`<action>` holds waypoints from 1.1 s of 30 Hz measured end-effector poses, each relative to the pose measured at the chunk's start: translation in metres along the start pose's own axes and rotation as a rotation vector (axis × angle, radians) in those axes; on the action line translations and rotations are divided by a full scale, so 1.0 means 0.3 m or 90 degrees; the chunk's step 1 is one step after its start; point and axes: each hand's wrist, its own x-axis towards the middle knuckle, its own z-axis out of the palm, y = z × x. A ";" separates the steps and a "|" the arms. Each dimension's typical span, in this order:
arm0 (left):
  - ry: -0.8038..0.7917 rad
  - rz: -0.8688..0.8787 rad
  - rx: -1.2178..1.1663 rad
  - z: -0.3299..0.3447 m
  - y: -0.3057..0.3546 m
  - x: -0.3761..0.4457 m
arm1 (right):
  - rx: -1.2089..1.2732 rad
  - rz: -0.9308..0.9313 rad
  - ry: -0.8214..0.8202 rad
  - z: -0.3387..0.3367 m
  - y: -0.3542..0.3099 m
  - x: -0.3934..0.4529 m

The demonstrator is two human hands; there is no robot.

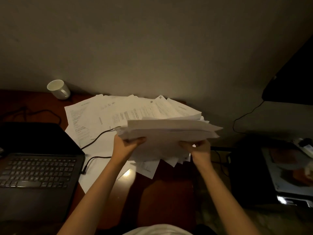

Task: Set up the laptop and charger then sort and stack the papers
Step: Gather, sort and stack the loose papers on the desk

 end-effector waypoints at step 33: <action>0.155 -0.096 -0.090 -0.004 -0.026 -0.010 | -0.041 0.133 -0.054 0.072 0.056 -0.065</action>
